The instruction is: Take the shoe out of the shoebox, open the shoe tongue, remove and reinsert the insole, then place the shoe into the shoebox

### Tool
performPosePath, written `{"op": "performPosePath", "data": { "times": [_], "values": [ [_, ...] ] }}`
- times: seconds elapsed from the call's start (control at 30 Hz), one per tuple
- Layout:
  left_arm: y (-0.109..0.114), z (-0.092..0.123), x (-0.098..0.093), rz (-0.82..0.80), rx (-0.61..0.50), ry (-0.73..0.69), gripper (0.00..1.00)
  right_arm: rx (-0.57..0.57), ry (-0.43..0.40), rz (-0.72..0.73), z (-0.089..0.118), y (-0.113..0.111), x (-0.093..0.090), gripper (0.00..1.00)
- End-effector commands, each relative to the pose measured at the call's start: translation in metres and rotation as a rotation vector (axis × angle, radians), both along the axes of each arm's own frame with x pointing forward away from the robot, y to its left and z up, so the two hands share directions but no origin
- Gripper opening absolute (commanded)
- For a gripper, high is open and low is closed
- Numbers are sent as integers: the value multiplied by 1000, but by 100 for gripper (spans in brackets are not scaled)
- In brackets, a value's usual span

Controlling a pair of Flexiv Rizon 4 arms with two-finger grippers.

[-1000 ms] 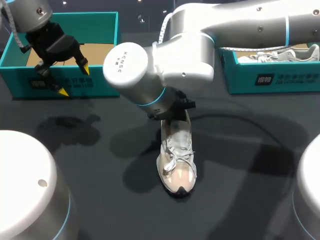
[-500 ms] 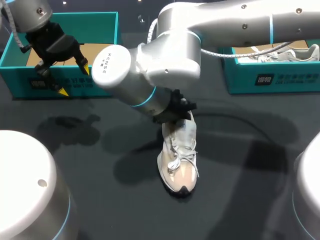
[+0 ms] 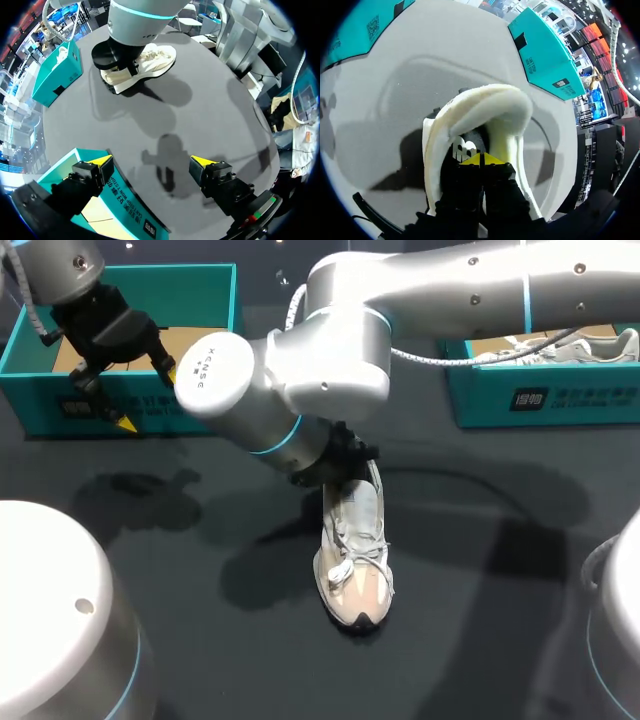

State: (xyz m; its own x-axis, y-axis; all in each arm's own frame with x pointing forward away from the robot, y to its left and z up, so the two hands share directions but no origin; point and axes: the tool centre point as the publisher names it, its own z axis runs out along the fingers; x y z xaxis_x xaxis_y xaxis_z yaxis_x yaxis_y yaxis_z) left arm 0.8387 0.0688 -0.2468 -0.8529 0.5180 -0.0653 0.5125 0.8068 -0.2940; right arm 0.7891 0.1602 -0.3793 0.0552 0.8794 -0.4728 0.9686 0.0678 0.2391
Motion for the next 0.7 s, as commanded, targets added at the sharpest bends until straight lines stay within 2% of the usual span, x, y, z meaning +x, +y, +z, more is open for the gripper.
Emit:
{"op": "performPosePath", "data": {
  "times": [0.03, 0.2, 0.4, 0.7],
  "values": [
    [0, 0, 0, 0, 3, -1, 100, 12, -67, 11, 31, -2, -12, 0],
    [0, 0, 0, 0, 3, -1, 100, 10, -72, 13, 28, -6, -6, 0],
    [0, 0, 0, 0, 3, -1, 100, 42, -26, 12, 6, -8, -3, 0],
    [0, 0, 0, 0, 3, -1, 100, 154, 78, 15, -30, 2, -14, 0]
  ]
}}
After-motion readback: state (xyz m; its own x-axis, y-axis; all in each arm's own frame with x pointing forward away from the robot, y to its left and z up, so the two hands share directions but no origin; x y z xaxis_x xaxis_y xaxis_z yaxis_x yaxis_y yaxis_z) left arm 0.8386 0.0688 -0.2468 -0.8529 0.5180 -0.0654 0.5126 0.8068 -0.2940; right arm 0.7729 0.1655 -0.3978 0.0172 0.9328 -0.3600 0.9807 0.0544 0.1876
